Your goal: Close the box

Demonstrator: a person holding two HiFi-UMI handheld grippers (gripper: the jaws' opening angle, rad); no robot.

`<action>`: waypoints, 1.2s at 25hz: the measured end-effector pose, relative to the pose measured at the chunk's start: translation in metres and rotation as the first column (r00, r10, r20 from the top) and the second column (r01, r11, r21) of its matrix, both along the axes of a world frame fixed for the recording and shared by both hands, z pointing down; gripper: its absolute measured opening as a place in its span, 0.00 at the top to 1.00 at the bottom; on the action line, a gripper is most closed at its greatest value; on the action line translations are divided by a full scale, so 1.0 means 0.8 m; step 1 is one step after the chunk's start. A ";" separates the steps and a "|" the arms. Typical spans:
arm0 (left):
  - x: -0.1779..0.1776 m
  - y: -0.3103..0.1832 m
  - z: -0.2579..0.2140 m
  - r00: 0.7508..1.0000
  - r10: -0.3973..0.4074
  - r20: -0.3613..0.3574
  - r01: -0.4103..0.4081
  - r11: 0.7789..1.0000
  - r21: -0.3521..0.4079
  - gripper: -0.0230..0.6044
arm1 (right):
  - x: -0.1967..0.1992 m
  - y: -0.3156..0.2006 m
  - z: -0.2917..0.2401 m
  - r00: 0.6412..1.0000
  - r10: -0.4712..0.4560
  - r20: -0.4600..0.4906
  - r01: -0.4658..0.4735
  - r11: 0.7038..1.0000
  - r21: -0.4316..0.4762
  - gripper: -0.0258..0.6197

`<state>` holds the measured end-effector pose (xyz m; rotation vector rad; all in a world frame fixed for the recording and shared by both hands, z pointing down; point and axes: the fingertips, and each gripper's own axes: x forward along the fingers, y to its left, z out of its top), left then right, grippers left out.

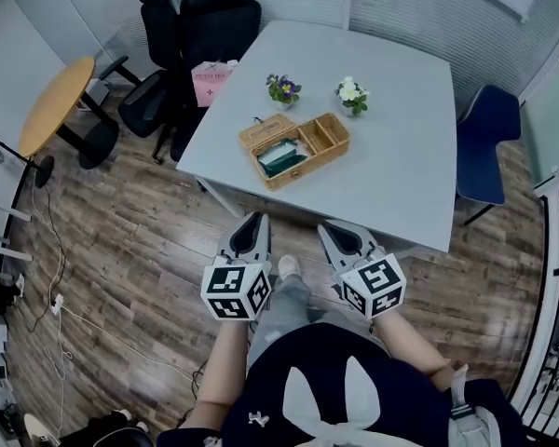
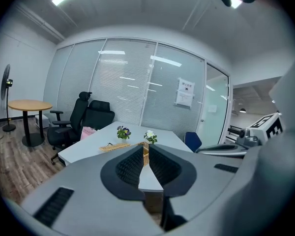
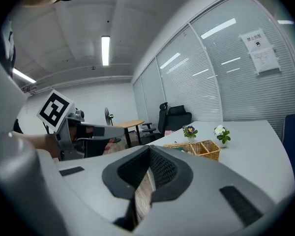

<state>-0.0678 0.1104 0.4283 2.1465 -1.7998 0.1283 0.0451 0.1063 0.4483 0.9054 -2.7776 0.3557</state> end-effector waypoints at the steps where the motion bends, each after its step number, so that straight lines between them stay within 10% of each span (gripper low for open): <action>1: -0.002 -0.006 -0.001 1.000 0.000 -0.003 0.000 1.000 0.001 0.92 | -0.001 -0.005 0.001 1.000 0.003 -0.003 -0.003 1.000 -0.003 0.95; 12: -0.032 -0.071 -0.004 0.999 0.035 -0.035 -0.035 0.999 -0.002 0.91 | -0.021 -0.060 0.008 0.999 0.024 -0.033 -0.025 0.999 -0.022 0.95; 22: -0.067 -0.124 0.006 0.997 0.028 -0.065 -0.031 0.999 -0.042 0.62 | -0.043 -0.104 0.006 0.998 0.037 -0.050 -0.039 0.999 -0.029 0.95; 30: -0.087 -0.156 0.025 0.993 0.035 -0.110 -0.045 0.995 -0.094 0.58 | -0.056 -0.134 0.012 0.997 0.055 -0.057 -0.058 0.998 -0.041 0.95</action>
